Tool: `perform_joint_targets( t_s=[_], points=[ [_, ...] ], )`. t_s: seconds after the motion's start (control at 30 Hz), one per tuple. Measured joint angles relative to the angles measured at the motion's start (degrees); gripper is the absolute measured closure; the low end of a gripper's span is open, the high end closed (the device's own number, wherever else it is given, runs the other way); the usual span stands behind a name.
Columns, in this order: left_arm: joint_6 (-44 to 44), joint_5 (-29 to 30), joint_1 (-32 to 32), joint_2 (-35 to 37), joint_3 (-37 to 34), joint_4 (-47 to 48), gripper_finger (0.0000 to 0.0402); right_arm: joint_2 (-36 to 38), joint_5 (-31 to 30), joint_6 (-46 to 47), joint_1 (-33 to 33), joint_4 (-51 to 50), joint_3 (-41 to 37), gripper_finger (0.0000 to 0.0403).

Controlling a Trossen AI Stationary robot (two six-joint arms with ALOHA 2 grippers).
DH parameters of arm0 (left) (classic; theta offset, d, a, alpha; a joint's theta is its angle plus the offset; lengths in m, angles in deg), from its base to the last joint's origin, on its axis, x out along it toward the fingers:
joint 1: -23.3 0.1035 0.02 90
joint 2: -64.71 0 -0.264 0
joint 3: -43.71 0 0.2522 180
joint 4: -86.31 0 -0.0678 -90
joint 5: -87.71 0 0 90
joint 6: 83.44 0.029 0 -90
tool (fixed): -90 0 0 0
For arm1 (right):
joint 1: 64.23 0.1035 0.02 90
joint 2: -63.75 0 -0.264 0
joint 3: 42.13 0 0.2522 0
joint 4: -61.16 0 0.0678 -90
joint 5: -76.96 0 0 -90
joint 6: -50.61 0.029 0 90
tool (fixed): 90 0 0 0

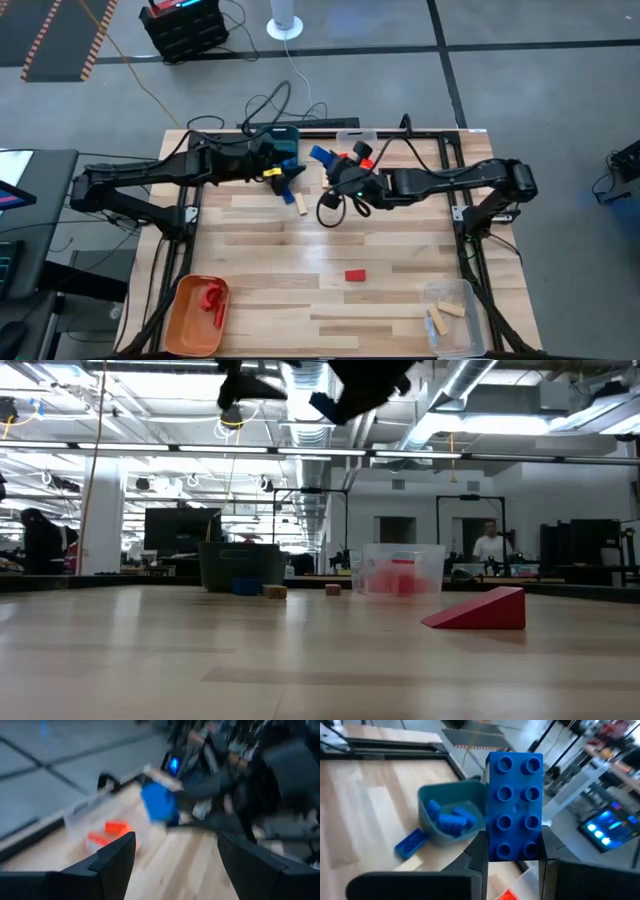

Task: Sort blocks
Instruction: Put the blue game piece into the dark blue bin

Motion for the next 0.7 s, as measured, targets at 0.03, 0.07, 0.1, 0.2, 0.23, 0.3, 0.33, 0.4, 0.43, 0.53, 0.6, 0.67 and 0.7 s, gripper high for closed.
perform_joint_targets(
  t_s=[0.03,0.07,0.1,0.2,0.23,0.3,0.33,0.4,0.43,0.53,0.6,0.67,0.7],
  points=[
    [0.05,0.38,0.18,0.04,0.17,-1.20,0.0127,-0.49,-0.47,-1.33,0.16,0.37,1.20,0.0326],
    [0.05,0.49,0.39,0.14,0.06,-1.03,0.0127,-1.08,-1.04,-2.50,0.46,0.56,2.22,0.0326],
    [0.02,0.55,0.56,0.15,-0.08,-0.93,0.0127,-1.57,-1.60,-3.76,0.75,0.49,3.23,0.0326],
    [-1.32,0.67,1.12,0.06,-0.04,-2.22,0.0127,-2.31,-1.91,-6.62,1.35,0.77,5.70,0.0326],
    [-1.61,0.74,1.25,0.09,-0.04,-2.31,0.0127,-2.76,-2.06,-7.05,1.62,1.12,6.29,0.0326],
    [-2.22,1.16,1.35,0.10,-0.04,-2.55,0.0127,-2.88,-2.72,-8.03,1.95,2.25,6.94,0.0326],
    [-2.63,1.25,1.35,0.08,-0.04,-2.58,0.0127,-2.97,-2.78,-8.63,2.05,1.88,7.19,0.0326],
    [-3.41,1.49,1.33,0.06,-0.04,-3.44,0.0127,-3.04,-2.77,-8.77,2.02,2.28,7.92,0.0326],
    [-3.56,1.62,1.33,0.06,-0.04,-4.05,0.0127,-3.01,-2.79,-8.75,2.02,2.25,8.01,0.0326],
    [-3.94,1.63,1.29,0.06,-0.04,-5.56,0.0127,-2.99,-2.96,-8.76,2.02,2.25,8.42,0.0326],
    [-4.08,1.60,1.14,0.06,-0.04,-6.72,0.0127,-3.01,-2.88,-8.95,2.02,2.27,8.59,0.0326],
    [-3.90,0.95,0.90,0.08,-0.04,-8.03,0.0127,-3.01,-2.79,-9.52,2.02,2.71,8.61,0.0326],
    [-3.45,0.16,0.89,0.08,-0.04,-9.06,0.0127,-3.01,-2.79,-9.97,2.02,3.27,8.63,0.0326]
  ],
)
